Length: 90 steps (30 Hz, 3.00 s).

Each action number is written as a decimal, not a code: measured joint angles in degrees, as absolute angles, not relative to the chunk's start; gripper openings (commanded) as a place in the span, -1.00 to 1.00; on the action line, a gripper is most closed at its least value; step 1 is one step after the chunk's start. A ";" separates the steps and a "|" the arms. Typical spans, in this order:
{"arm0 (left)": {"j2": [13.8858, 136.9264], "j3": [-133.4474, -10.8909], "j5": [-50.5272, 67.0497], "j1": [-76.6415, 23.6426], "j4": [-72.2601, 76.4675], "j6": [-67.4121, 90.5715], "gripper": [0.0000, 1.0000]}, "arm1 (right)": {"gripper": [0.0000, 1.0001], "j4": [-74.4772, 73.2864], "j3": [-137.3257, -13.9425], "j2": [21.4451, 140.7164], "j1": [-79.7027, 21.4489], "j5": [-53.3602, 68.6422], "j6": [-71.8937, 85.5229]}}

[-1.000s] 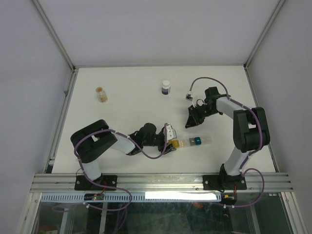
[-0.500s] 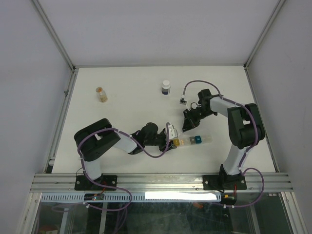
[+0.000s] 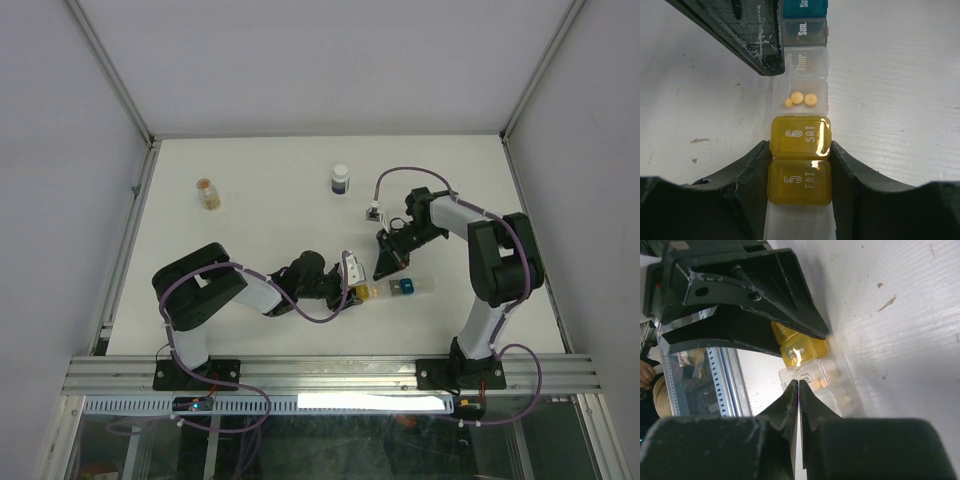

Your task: Sort the pills into containers

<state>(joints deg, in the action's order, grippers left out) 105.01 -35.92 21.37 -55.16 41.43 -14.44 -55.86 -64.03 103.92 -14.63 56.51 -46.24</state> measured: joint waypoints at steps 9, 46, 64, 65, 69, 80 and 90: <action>105.67 -36.67 21.39 -55.16 41.54 -14.48 -0.34 | -0.92 -52.86 -59.75 99.61 -18.65 49.56 -44.23; 105.58 -36.93 21.37 -55.16 41.30 -14.09 0.86 | -0.33 -49.28 -59.51 87.79 -17.28 49.89 -43.13; 79.66 -24.82 18.39 -55.02 43.07 -3.68 0.98 | 0.67 -48.40 -52.64 65.32 -11.94 60.29 -52.05; 77.71 -23.79 18.35 -55.02 43.31 -2.70 0.98 | 0.72 -47.79 -51.83 63.79 -11.84 60.66 -52.51; 68.14 -20.62 17.54 -55.02 42.63 2.81 0.98 | 0.97 -45.43 -49.56 57.52 -11.60 60.97 -52.53; 40.73 -21.37 10.87 -54.65 30.04 15.38 0.98 | 0.98 -34.96 -56.55 50.48 -10.61 47.81 -28.80; 37.36 -32.77 7.86 -54.65 13.50 18.15 0.98 | 0.98 -34.20 -63.18 44.31 -10.39 40.21 -18.61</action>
<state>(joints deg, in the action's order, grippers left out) 37.36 -32.77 7.86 -54.65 13.50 18.15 -34.20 -63.18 44.31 -10.39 40.21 -18.61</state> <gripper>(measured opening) 0.990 0.988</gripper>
